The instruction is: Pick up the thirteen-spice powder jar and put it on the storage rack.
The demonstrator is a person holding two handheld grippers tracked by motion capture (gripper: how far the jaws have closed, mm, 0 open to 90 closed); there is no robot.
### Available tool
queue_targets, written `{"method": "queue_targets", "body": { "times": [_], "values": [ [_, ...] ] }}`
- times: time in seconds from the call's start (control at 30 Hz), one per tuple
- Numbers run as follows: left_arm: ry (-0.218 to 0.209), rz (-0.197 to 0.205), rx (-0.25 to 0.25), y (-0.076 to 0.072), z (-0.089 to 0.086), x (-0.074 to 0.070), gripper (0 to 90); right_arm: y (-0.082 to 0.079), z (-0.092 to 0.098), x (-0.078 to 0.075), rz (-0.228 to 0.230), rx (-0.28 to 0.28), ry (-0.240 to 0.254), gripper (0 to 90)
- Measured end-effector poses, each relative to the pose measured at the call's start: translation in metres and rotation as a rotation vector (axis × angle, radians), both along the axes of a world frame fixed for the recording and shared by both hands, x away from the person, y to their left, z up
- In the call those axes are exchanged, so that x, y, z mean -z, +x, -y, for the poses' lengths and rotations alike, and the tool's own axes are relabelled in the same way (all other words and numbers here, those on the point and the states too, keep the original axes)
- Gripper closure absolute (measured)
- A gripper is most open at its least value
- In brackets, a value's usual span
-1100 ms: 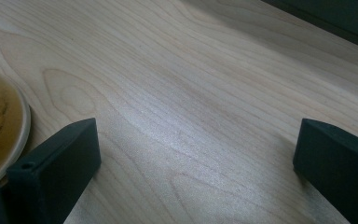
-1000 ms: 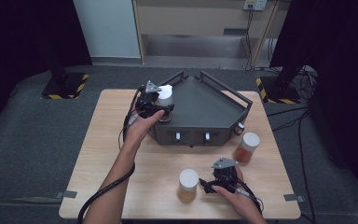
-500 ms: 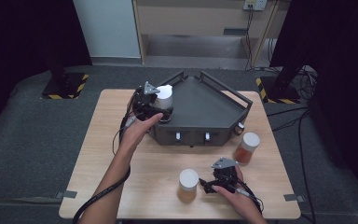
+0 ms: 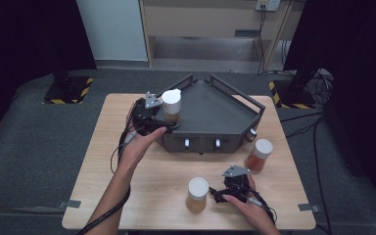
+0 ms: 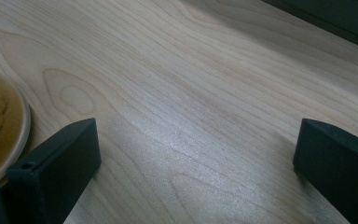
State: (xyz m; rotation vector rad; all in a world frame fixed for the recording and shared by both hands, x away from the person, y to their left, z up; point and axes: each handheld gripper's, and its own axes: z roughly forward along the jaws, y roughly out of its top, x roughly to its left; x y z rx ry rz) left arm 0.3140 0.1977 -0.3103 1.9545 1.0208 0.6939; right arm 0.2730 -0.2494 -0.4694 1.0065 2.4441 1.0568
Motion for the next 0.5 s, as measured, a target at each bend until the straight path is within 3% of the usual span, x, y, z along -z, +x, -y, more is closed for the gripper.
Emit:
{"method": "queue_targets", "body": {
  "times": [0.2, 0.5],
  "values": [
    [-0.009, -0.009, 0.011, -0.014, -0.007, 0.005, 2.3, 0.000, 0.000, 0.000, 0.000, -0.001, 0.000, 0.6],
    [-0.018, -0.023, -0.013, -0.027, -0.017, 0.016, 1.9, 0.000, 0.000, 0.000, 0.000, -0.001, 0.000, 0.6]
  ]
}}
